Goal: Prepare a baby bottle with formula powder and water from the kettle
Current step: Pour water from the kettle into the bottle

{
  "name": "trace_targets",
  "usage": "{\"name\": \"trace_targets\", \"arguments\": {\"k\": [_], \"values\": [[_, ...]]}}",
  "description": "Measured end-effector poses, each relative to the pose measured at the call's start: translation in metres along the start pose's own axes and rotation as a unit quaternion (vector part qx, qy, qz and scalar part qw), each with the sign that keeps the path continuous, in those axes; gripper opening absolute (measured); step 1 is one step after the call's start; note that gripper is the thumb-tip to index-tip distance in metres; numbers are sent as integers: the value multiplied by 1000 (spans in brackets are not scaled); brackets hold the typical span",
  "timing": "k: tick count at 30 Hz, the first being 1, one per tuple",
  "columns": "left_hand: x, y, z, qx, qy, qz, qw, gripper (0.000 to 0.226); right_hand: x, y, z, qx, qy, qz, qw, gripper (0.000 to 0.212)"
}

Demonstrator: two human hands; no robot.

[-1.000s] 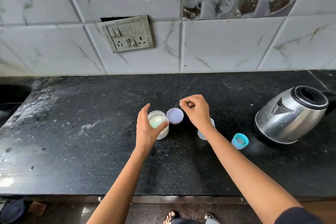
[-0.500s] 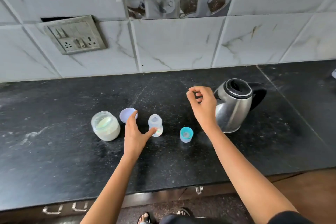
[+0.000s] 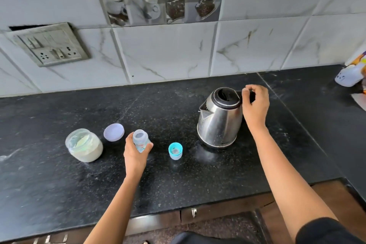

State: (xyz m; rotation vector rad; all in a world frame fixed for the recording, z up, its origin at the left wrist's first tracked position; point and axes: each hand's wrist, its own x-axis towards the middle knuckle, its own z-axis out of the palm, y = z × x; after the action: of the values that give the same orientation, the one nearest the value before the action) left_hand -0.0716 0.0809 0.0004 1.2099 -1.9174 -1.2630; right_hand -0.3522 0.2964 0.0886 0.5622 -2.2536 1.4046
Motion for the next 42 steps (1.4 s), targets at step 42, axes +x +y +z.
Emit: {"name": "trace_targets", "arguments": {"k": [42], "values": [[32, 30, 10, 12, -131, 81, 988, 50, 13, -43, 32, 49, -208, -13, 977, 66]]}}
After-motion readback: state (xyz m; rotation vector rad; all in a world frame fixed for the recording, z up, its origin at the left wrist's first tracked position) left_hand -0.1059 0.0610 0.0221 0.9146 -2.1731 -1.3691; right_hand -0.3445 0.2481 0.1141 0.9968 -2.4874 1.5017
